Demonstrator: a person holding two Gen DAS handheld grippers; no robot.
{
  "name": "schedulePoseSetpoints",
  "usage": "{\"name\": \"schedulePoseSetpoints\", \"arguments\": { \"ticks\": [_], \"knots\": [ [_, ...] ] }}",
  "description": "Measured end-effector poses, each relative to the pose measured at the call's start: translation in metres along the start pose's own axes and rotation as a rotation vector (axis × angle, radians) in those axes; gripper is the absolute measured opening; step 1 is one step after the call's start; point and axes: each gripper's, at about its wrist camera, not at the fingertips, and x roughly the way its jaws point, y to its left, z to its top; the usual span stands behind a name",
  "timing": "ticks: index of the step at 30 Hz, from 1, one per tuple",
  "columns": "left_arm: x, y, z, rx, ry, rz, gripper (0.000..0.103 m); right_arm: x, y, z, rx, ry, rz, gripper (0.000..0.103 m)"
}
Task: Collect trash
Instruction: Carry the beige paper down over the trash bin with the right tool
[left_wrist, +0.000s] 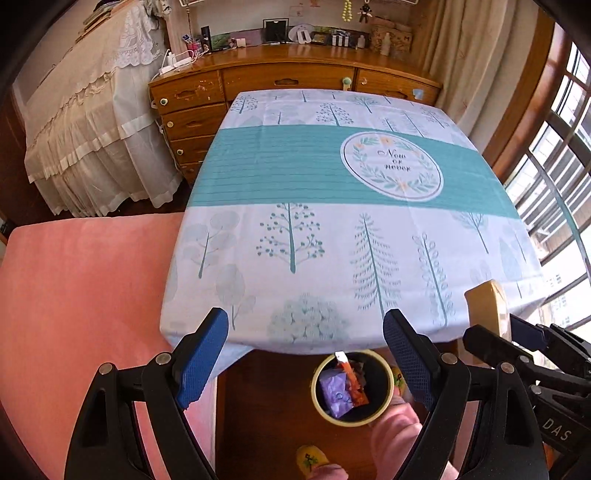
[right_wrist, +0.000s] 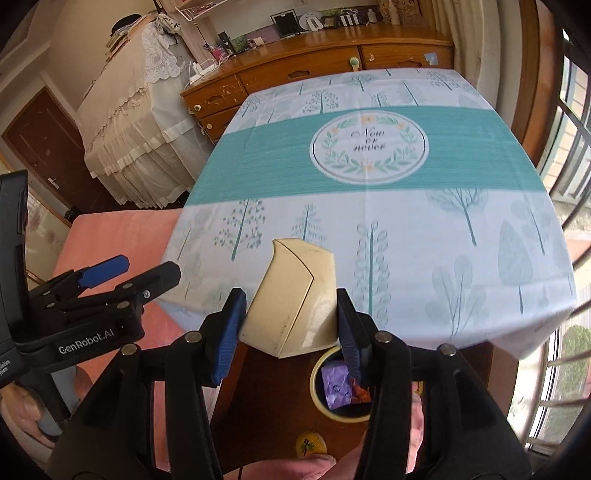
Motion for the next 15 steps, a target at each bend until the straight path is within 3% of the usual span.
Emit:
{"name": "schedulePoseSetpoints", "arguments": {
  "ticks": [7, 15],
  "knots": [
    [0.014, -0.013, -0.076, 0.044, 0.095, -0.067, 0.087, -0.001, -0.001, -0.084, 0.043, 0.120, -0.049, 0.045],
    [0.087, -0.028, -0.136, 0.032, 0.231, -0.107, 0.087, 0.053, -0.033, -0.147, 0.108, 0.249, -0.112, 0.045]
  ]
}}
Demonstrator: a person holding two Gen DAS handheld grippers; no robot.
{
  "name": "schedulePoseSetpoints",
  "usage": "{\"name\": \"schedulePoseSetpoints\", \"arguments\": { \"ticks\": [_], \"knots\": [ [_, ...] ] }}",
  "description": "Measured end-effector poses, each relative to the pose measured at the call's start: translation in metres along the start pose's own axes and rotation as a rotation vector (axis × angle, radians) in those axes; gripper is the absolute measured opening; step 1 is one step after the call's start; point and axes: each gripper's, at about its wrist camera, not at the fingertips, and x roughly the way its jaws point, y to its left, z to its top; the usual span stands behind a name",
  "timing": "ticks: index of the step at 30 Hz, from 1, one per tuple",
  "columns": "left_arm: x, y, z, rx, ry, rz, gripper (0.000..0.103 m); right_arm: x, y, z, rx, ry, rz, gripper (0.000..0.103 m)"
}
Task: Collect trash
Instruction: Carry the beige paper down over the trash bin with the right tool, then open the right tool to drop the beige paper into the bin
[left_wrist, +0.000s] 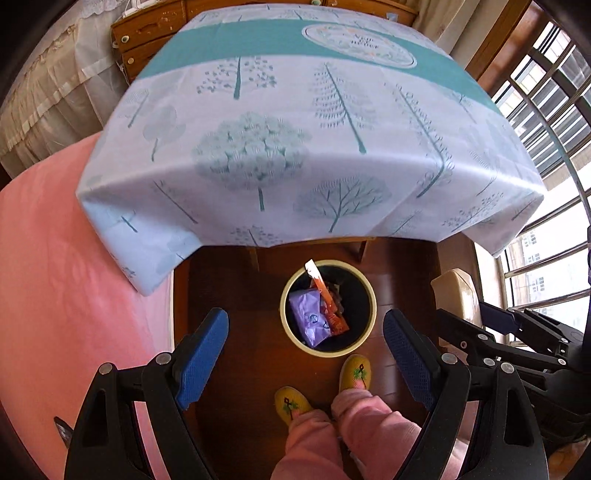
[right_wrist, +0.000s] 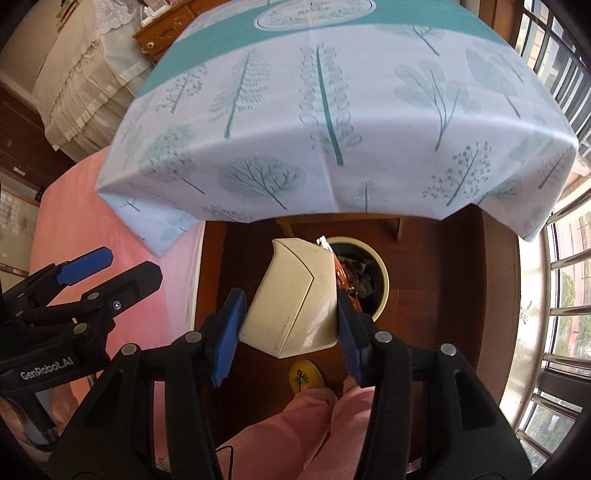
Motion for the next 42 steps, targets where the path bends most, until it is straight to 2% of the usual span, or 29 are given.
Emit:
{"name": "schedulePoseSetpoints", "arguments": {
  "ticks": [8, 12, 16, 20, 23, 25, 34, 42],
  "knots": [
    [0.133, 0.019, -0.029, -0.090, 0.072, 0.064, 0.087, 0.136, -0.045, -0.019, 0.023, 0.080, -0.043, 0.045],
    [0.198, 0.031, -0.041, -0.150, 0.105, 0.065, 0.087, 0.208, -0.076, -0.026, 0.052, 0.115, -0.067, 0.045],
    [0.249, 0.035, -0.050, -0.161, 0.118, 0.068, 0.087, 0.268, -0.103, -0.028, 0.078, 0.144, -0.087, 0.045],
    [0.281, 0.033, -0.050, -0.150, 0.106, 0.078, 0.087, 0.308, -0.125, -0.025, 0.107, 0.153, -0.087, 0.045],
    [0.297, 0.033, -0.049, -0.144, 0.103, 0.082, 0.087, 0.326, -0.133, -0.024, 0.120, 0.147, -0.080, 0.050],
    [0.305, 0.032, -0.048, -0.139, 0.105, 0.084, 0.087, 0.334, -0.136, -0.023, 0.124, 0.141, -0.083, 0.059],
    [0.310, 0.022, -0.041, -0.107, 0.090, 0.088, 0.086, 0.341, -0.138, -0.025, 0.105, 0.089, -0.098, 0.060],
    [0.283, 0.011, -0.027, -0.090, 0.060, 0.080, 0.086, 0.298, -0.131, -0.019, 0.090, -0.007, -0.093, 0.060]
  ]
}}
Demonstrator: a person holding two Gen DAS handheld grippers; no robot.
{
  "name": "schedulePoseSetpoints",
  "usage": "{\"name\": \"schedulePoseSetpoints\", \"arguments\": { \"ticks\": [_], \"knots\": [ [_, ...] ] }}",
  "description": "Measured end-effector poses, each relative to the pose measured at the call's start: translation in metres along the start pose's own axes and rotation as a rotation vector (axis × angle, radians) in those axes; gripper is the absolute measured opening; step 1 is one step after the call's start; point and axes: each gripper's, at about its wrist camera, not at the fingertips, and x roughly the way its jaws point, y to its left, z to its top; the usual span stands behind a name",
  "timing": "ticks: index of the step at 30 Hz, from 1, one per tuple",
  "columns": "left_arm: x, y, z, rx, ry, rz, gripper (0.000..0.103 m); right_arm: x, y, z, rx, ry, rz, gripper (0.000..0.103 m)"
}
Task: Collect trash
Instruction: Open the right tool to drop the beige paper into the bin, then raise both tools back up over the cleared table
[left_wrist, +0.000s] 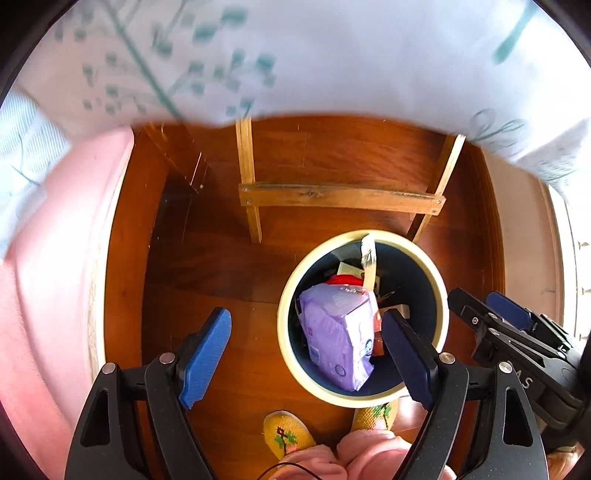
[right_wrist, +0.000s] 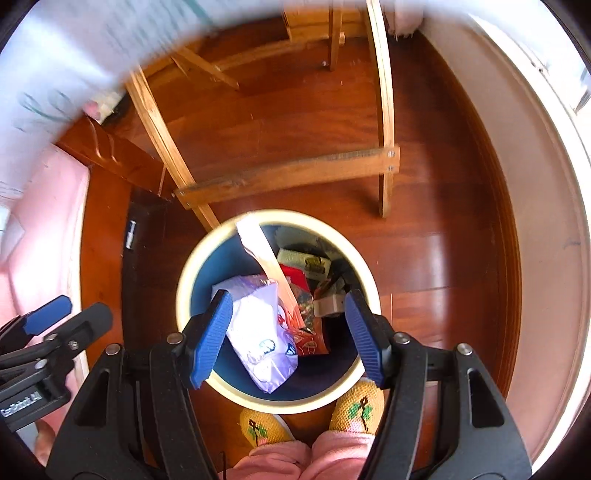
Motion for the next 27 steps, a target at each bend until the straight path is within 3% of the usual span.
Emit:
{"name": "schedulePoseSetpoints", "arguments": {
  "ticks": [6, 12, 17, 27],
  "knots": [
    [-0.040, -0.007, 0.010, 0.004, -0.017, 0.003, 0.083, -0.044, 0.006, 0.009, 0.000, -0.061, -0.002, 0.060],
    [-0.106, -0.012, 0.020, 0.004, -0.042, 0.009, 0.083, -0.107, 0.011, 0.018, 0.028, -0.094, 0.001, 0.060],
    [-0.177, -0.014, 0.033, 0.006, -0.083, -0.005, 0.083, -0.173, 0.024, 0.027, 0.012, -0.123, 0.005, 0.060],
    [-0.339, -0.026, 0.064, 0.056, -0.256, 0.005, 0.083, -0.323, 0.062, 0.064, -0.046, -0.228, 0.026, 0.060]
  ]
}}
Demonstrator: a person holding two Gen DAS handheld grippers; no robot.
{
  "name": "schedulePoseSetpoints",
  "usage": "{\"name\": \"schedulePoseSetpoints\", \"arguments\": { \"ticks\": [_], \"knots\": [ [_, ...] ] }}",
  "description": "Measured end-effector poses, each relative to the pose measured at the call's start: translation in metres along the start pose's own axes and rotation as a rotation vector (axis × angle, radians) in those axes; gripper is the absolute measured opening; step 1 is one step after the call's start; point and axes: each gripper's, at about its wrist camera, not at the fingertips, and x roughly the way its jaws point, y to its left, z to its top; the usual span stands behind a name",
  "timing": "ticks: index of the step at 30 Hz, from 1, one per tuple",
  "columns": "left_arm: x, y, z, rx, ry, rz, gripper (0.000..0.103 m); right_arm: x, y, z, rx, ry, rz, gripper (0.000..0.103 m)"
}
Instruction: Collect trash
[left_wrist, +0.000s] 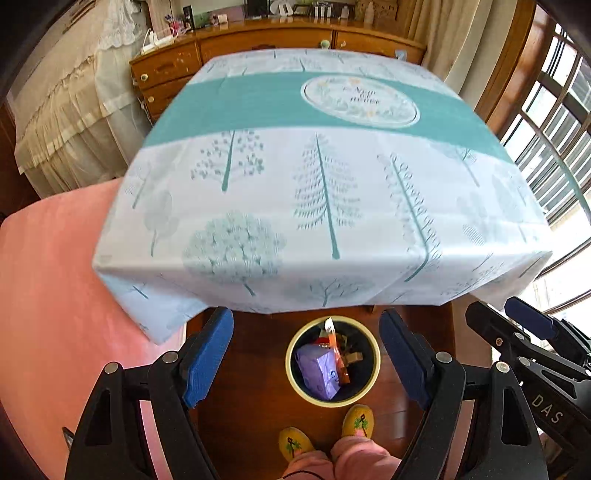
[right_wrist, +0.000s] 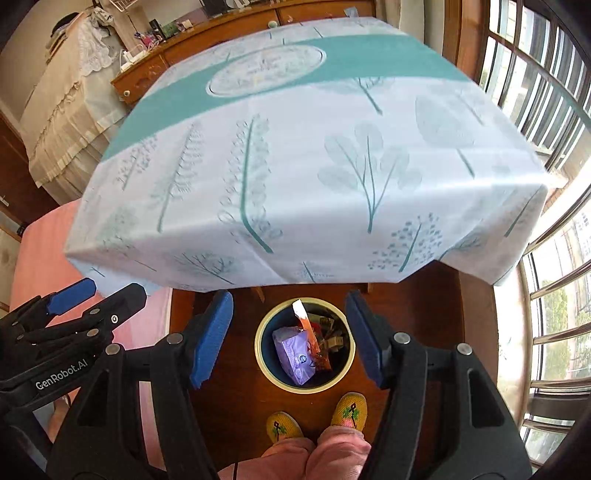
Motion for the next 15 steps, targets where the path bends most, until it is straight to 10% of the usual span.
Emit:
{"name": "schedulePoseSetpoints", "arguments": {
  "ticks": [15],
  "knots": [
    [-0.099, -0.013, 0.057, -0.048, -0.080, -0.015, 0.083, -0.140, 0.030, 0.091, -0.034, -0.147, 0.026, 0.060]
  ]
}}
